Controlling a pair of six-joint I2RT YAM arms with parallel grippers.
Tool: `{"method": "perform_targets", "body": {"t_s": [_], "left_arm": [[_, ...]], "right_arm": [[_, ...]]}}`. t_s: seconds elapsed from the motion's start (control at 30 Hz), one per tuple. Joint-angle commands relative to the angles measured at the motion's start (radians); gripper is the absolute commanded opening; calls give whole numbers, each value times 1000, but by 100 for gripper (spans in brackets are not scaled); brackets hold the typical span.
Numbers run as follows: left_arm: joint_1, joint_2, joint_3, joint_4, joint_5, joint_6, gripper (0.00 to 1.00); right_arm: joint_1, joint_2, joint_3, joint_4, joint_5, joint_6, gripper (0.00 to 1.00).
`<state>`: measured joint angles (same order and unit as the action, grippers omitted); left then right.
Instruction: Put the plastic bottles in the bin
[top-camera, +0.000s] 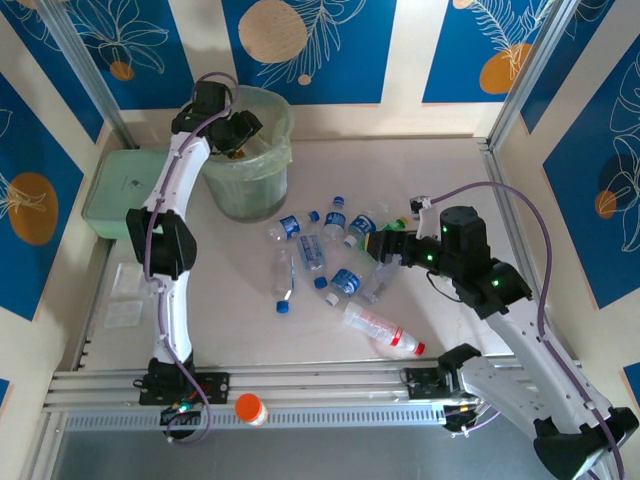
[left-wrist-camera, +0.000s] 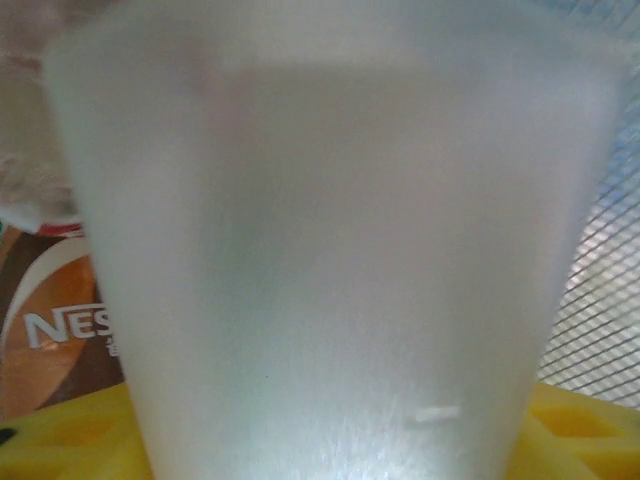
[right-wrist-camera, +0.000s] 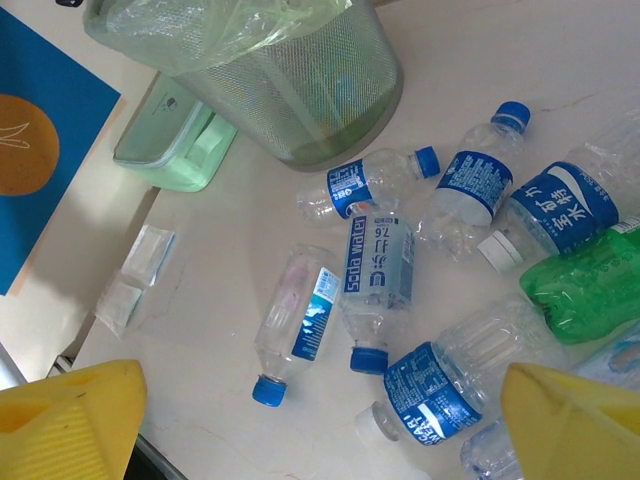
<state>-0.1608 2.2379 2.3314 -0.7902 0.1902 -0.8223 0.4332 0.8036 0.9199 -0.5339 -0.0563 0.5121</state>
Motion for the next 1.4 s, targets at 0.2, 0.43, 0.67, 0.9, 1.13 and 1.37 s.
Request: {"method": "perform_targets", "body": {"t_s": [0.2, 0.43, 0.67, 0.9, 1.13, 1.37], "left_arm": [[10, -26, 57, -8, 6, 2, 85], [10, -78, 73, -13, 17, 21, 85], [0, -198, 85, -27, 6, 111, 84], [-117, -378, 28, -99, -102, 323, 82], [-309, -691, -377, -81, -270, 405, 82], [-401, -879, -775, -109, -221, 268, 84]], "right_arm": [[-7, -8, 13, 9, -4, -3, 92], [-7, -11, 34, -3, -8, 0, 92], [-4, -35, 69, -33, -4, 5, 92], [5, -43, 105, -90, 1, 12, 91], [37, -85, 63, -120, 43, 26, 91], [41, -113, -1, -144, 73, 49, 91]]}}
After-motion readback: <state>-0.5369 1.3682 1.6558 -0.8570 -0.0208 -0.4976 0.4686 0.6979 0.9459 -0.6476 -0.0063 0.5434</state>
